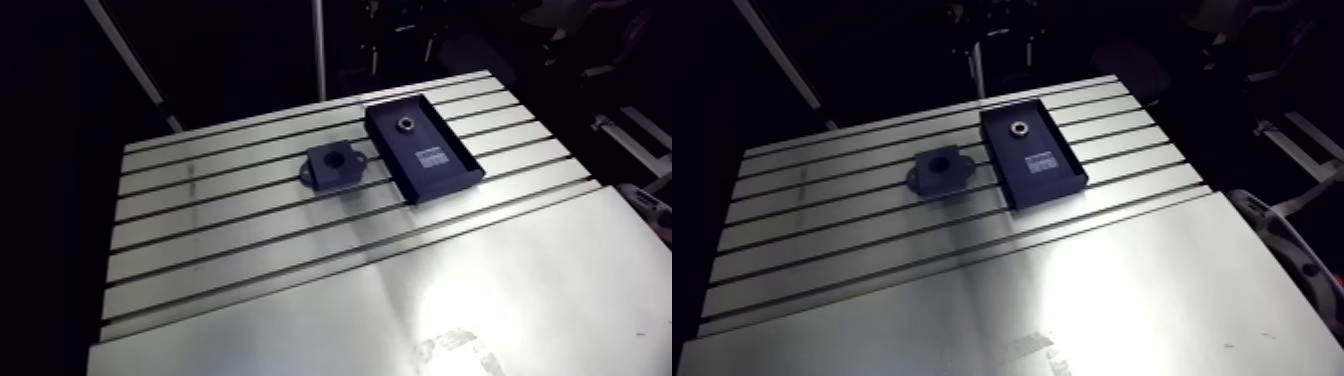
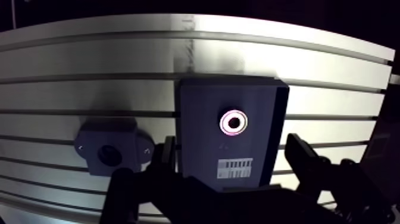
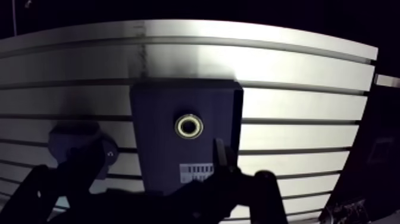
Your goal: Pick up the bearing and press it into the housing until flush.
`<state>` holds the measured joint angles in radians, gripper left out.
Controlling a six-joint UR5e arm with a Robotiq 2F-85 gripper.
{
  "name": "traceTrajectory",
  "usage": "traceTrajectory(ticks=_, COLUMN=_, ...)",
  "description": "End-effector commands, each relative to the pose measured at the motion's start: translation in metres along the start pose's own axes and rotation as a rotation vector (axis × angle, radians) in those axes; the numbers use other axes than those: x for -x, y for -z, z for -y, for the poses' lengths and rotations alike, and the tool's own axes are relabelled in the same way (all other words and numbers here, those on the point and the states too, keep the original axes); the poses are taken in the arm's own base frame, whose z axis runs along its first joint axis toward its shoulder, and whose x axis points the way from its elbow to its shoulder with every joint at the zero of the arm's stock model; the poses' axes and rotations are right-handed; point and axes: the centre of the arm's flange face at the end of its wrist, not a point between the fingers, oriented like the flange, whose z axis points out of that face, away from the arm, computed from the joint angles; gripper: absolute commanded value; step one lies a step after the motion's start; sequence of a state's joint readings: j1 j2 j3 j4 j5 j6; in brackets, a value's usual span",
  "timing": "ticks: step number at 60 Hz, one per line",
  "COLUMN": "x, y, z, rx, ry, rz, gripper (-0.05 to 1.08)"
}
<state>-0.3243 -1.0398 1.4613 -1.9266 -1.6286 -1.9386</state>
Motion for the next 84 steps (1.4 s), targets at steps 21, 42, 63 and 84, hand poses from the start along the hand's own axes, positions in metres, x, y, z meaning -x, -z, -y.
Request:
traceTrajectory(ticks=21, x=0.004, y=-0.024, z=-0.013, rx=-0.01, ry=0.002, rz=0.027, gripper=0.01)
traceTrajectory(ticks=42, x=0.005, y=-0.033, z=-0.013, rx=-0.012, ry=0.001, rz=0.037, gripper=0.03)
traceTrajectory(ticks=63, x=0.01, y=-0.044, z=-0.025, rx=-0.012, ry=-0.015, rz=0.057, gripper=0.19)
traceTrajectory(ticks=84, x=0.011, y=-0.052, z=-0.029, rx=-0.004, ry=-0.022, rz=0.035, gripper=0.32)
